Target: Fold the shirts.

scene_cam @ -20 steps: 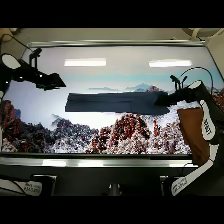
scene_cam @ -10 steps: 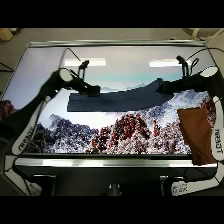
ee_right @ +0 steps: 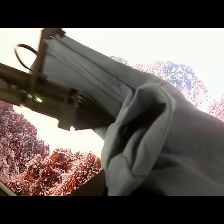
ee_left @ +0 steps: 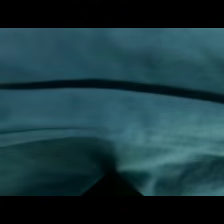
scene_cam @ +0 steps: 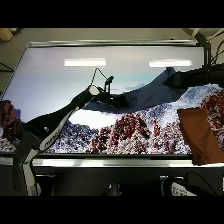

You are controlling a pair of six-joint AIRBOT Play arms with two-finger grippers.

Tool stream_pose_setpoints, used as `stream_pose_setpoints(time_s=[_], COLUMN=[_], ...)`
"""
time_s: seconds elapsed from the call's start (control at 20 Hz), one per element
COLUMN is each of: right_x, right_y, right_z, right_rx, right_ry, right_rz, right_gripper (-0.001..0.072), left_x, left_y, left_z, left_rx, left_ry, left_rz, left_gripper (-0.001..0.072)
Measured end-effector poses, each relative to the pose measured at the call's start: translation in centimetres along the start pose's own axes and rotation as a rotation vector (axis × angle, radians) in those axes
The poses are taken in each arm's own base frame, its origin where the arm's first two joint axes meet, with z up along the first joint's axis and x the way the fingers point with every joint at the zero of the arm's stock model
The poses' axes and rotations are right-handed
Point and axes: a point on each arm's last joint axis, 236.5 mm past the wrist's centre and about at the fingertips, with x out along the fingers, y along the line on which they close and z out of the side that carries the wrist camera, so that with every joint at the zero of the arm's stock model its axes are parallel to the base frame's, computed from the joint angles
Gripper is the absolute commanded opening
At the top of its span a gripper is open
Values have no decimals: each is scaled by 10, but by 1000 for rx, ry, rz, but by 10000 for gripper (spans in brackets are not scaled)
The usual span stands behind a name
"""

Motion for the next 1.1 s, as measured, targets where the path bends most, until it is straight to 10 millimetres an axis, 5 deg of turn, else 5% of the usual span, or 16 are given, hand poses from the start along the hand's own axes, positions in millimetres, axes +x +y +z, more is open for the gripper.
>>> stream_pose_setpoints(time_s=[0.3,0.4,0.5,0.65,0.85,1.05,1.1], right_x=[-12,-11,-4,26,98,188,210], right_y=[6,-2,-13,-16,9,46,54], right_z=[-5,-7,-9,-11,-9,-10,-11], right_rx=[-12,-14,0,3,-29,-7,12], right_ry=[11,19,36,76,118,123,123], right_rz=[-27,-59,-74,-50,34,145,170], right_gripper=[15,15,15,15,15,17,65], left_x=[42,34,6,-77,-248,-403,-433], left_y=[-56,-56,-46,-20,6,-14,-26], left_z=[-22,-12,9,51,107,116,111], left_rx=[22,26,67,130,197,231,251], left_ry=[14,-1,-26,-90,-295,-533,-586], left_rz=[-111,-114,-72,74,305,432,456], left_gripper=[17,17,17,18,21,22,21])
